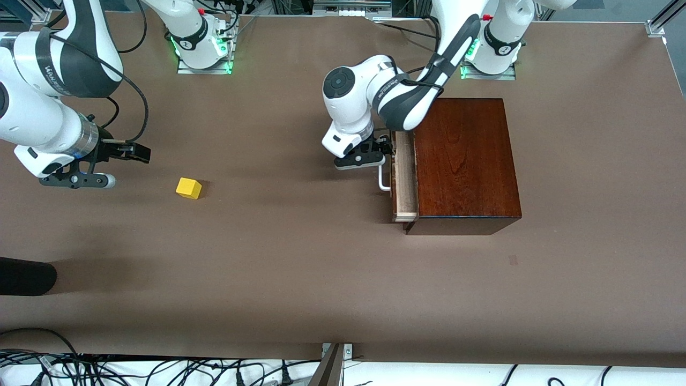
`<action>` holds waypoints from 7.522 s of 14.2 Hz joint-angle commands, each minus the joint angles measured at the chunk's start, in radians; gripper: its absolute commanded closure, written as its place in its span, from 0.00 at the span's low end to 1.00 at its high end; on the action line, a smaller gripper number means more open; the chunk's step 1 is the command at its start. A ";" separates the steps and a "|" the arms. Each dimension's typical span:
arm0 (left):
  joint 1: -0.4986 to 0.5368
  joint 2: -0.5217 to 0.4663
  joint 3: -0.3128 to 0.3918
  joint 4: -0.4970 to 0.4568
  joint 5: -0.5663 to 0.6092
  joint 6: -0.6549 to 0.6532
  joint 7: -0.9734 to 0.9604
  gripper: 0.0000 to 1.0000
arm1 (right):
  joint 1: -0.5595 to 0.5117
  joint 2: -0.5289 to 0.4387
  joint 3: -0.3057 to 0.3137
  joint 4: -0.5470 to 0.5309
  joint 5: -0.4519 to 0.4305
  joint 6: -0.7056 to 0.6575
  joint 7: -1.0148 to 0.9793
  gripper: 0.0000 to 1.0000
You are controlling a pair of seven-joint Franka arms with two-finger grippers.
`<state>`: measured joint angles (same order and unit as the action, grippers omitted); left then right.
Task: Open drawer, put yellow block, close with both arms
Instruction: 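Pull the drawer open by its handle with the left gripper, then release the handle and raise the left gripper away from the drawer, then lower the right gripper onto the yellow cube and grasp it, then carry the yellow cube with the right gripper over the open drawer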
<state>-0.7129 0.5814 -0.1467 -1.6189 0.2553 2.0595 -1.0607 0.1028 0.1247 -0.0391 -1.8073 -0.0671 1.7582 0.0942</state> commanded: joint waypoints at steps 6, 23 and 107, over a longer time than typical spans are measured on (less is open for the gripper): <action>-0.140 0.106 0.079 0.181 -0.109 0.001 -0.039 0.00 | 0.002 0.012 -0.001 0.023 0.013 -0.017 -0.005 0.00; -0.195 0.133 0.127 0.249 -0.123 -0.034 -0.048 0.00 | -0.002 0.007 -0.007 0.008 -0.003 -0.017 -0.045 0.00; 0.607 -0.548 0.199 0.073 -0.261 -0.498 0.982 0.00 | 0.379 0.499 0.180 0.659 0.179 -0.148 0.908 1.00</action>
<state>-0.1067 0.0211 0.0485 -1.5729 0.0088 1.5663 -0.1037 0.4229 0.5074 0.1466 -1.3218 0.1036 1.6319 0.8580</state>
